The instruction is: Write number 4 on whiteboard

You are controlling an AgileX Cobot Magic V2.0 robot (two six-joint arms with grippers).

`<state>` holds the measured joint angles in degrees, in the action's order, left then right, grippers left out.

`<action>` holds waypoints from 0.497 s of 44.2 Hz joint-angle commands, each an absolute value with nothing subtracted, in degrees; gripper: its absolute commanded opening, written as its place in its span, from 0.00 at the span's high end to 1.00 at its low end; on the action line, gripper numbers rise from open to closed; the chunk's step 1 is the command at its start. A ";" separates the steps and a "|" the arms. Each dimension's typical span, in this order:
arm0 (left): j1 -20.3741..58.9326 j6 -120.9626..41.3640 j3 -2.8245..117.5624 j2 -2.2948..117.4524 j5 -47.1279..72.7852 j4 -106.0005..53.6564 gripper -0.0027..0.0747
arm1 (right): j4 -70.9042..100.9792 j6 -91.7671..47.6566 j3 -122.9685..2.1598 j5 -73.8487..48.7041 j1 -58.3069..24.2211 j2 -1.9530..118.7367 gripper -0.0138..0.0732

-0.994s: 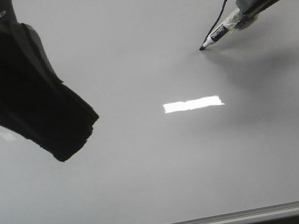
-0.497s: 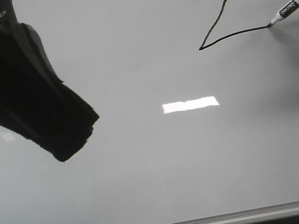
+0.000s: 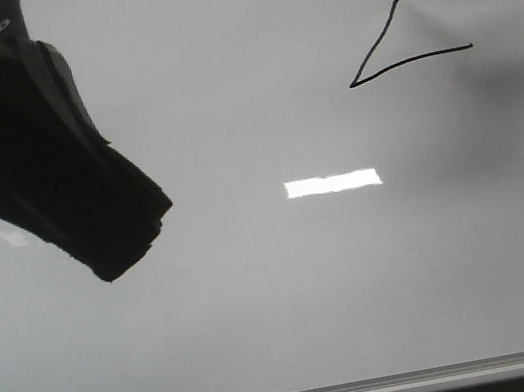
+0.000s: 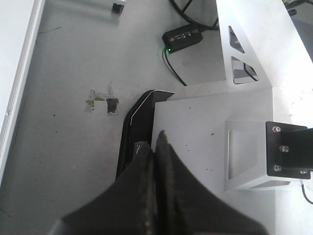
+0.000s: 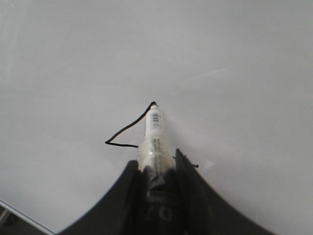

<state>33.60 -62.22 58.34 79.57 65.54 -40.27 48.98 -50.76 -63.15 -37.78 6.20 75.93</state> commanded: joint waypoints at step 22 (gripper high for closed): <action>33.79 -61.79 60.12 77.78 65.46 -43.46 0.99 | 51.06 -50.84 -65.51 -34.72 6.24 77.67 0.91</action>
